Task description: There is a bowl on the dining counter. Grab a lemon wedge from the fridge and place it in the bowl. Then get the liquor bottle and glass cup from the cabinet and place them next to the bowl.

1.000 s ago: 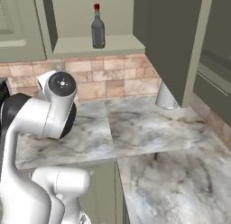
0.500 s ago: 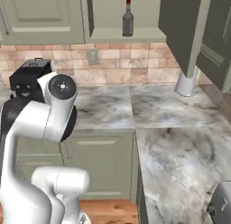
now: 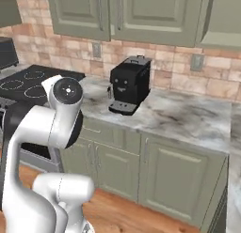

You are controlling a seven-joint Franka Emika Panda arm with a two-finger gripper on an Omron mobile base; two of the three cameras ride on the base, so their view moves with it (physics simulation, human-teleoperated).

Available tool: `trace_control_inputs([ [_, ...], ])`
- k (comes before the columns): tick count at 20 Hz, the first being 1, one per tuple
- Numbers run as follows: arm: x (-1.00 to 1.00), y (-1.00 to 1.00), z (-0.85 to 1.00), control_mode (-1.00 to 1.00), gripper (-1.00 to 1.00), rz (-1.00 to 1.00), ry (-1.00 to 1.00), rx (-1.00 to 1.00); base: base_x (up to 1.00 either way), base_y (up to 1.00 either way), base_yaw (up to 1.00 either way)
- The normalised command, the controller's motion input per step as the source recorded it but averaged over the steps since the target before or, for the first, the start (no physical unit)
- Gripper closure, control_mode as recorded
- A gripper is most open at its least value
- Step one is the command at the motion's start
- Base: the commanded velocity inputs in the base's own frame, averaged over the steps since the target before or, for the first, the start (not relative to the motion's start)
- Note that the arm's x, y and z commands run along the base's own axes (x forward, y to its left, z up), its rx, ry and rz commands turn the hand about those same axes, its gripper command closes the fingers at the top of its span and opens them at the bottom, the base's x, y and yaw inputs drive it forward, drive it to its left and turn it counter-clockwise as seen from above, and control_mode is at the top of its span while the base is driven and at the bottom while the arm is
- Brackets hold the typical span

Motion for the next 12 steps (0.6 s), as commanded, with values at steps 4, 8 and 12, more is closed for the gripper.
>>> trace_control_inputs([
  [4, 0.0, 0.0, 0.0, 1.0, 1.0, 0.0, 0.0, 0.0, -0.16, 0.81, 0.76],
  [8, 0.0, 0.0, 0.0, 1.0, 1.0, 0.0, 0.0, 0.0, -0.04, 0.92, 0.74],
  [12, 0.0, 0.0, 0.0, 1.0, 1.0, 0.0, 0.0, 0.0, -0.02, 0.89, 0.72],
])
